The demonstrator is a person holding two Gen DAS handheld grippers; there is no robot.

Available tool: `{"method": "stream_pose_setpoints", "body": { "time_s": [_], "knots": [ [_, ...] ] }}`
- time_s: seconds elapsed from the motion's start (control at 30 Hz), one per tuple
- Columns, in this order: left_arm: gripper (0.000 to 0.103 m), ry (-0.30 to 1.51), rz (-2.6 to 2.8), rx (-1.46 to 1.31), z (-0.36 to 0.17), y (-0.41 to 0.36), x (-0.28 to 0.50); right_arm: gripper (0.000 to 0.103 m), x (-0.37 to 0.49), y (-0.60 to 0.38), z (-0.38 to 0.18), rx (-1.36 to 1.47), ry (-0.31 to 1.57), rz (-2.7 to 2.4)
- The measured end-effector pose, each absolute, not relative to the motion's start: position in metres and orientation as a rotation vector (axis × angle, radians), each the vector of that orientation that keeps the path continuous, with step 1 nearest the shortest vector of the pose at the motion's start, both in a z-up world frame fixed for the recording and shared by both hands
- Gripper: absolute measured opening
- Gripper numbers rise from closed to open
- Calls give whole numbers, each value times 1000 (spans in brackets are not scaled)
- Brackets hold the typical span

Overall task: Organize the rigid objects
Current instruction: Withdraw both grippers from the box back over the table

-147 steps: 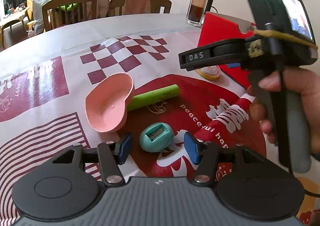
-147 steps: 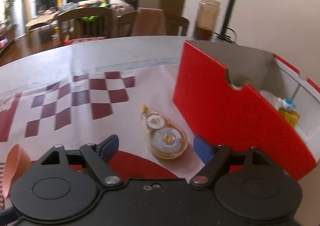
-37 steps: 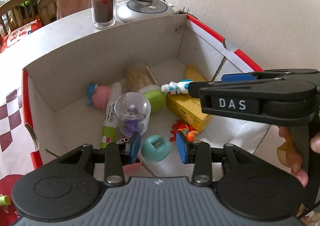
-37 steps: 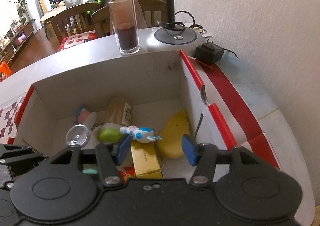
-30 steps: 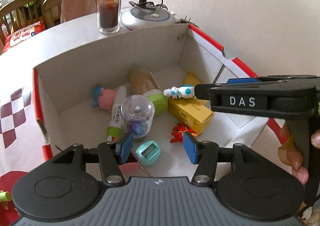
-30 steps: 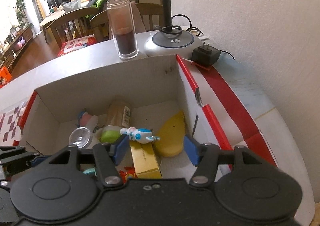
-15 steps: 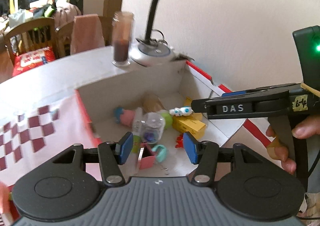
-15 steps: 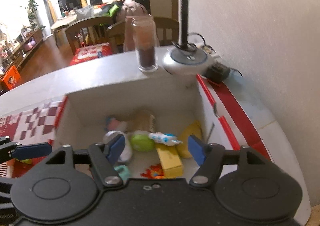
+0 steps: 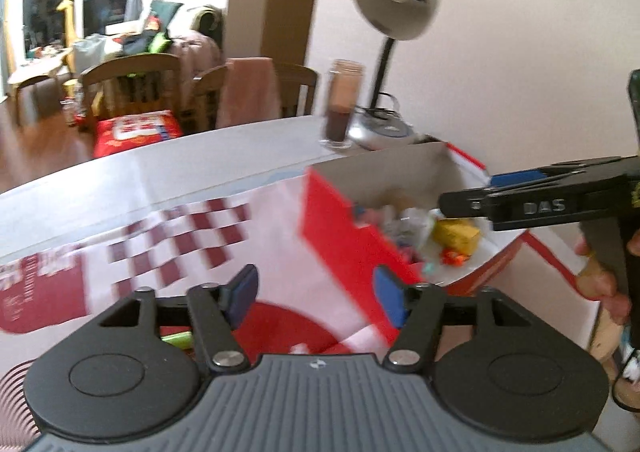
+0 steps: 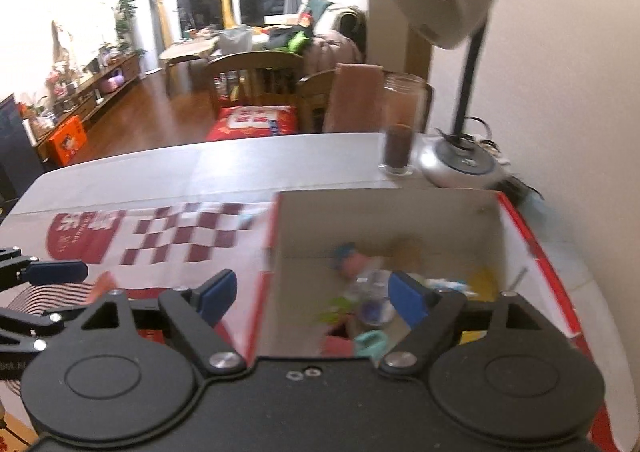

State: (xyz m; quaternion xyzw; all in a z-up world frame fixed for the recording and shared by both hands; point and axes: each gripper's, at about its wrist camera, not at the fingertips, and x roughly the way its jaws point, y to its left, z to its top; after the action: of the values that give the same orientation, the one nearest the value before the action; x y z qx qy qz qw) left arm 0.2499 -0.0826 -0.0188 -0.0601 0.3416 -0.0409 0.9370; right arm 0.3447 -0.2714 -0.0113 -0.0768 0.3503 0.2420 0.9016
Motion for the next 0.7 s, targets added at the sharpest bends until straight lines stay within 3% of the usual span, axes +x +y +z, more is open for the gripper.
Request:
{"method": "stream_pose_setpoints", "body": {
  "time_s": [0.23,0.43,0.7],
  "knots": [
    [70,693,-2,-147,-24,-27,216,88,314,-220,-16,-197,711,609],
    [77,683,79,-144,-33,6,200,103,289,-179,-24,-270,697,751],
    [79,705,126,-175,-58,39,197,103,272,-135,-47,-406,682,920]
  ]
}}
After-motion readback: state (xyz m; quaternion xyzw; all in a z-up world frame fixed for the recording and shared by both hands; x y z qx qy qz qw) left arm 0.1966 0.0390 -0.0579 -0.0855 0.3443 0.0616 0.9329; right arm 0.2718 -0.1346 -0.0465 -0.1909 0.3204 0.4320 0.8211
